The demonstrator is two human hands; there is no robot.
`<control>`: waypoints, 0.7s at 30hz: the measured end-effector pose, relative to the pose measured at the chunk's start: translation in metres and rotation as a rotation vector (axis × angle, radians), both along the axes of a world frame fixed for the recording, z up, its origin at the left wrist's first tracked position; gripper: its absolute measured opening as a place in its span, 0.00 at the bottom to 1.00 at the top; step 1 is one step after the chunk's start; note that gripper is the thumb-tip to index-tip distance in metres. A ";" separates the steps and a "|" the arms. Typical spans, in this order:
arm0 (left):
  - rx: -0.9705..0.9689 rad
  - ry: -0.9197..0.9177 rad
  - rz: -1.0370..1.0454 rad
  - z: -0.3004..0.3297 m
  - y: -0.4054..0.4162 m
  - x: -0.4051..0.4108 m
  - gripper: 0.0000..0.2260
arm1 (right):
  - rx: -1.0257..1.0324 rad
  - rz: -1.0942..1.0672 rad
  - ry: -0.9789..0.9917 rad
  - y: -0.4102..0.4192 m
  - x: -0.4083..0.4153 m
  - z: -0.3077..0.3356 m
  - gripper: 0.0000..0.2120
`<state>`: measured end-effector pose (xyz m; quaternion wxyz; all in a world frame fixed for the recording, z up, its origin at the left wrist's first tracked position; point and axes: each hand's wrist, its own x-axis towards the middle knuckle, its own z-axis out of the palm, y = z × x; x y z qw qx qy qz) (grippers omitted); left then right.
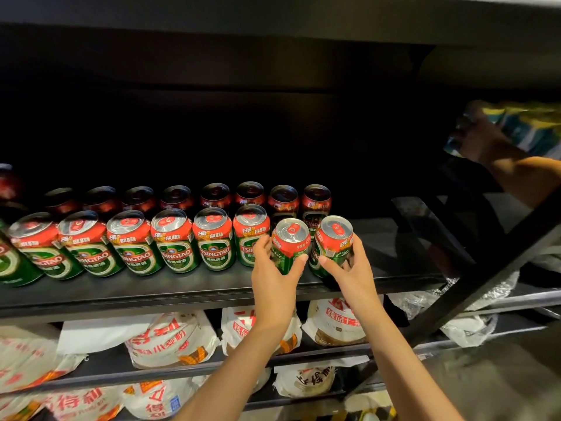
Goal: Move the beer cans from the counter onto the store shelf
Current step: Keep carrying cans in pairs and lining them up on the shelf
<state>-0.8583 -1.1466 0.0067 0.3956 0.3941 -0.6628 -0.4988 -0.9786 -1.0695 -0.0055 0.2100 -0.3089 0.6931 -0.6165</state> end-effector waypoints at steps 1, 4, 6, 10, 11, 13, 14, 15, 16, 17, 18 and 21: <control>-0.017 -0.014 -0.001 0.000 0.001 0.001 0.28 | 0.008 -0.016 0.022 -0.001 0.001 -0.001 0.34; -0.108 -0.092 0.046 0.003 0.002 0.003 0.27 | 0.052 -0.098 0.109 -0.004 0.005 0.001 0.37; -0.170 -0.139 0.086 0.005 0.001 0.003 0.30 | 0.057 -0.146 0.148 -0.008 0.005 0.003 0.36; -0.203 -0.175 0.115 0.009 0.001 0.000 0.36 | 0.048 -0.183 0.164 -0.010 0.004 0.002 0.35; -0.209 -0.185 0.132 0.010 0.002 -0.002 0.36 | 0.035 -0.183 0.151 -0.010 0.004 0.000 0.36; -0.234 -0.221 0.168 0.012 0.003 -0.005 0.34 | 0.012 -0.180 0.111 -0.009 0.003 -0.002 0.36; -0.244 -0.235 0.180 0.013 0.003 -0.006 0.32 | 0.006 -0.182 0.097 -0.008 0.003 -0.003 0.35; -0.249 -0.237 0.187 0.013 0.003 -0.007 0.31 | 0.000 -0.183 0.089 -0.008 0.003 -0.003 0.34; -0.249 -0.230 0.187 0.013 0.003 -0.007 0.30 | -0.006 -0.182 0.083 -0.007 0.004 -0.003 0.33; -0.247 -0.217 0.179 0.012 0.003 -0.007 0.29 | -0.013 -0.176 0.077 -0.006 0.004 -0.003 0.33; -0.244 -0.200 0.161 0.011 0.003 -0.006 0.29 | -0.018 -0.166 0.073 -0.005 0.003 -0.003 0.32; -0.218 -0.158 0.070 0.009 0.000 -0.002 0.32 | -0.022 -0.112 0.087 -0.002 0.002 -0.005 0.31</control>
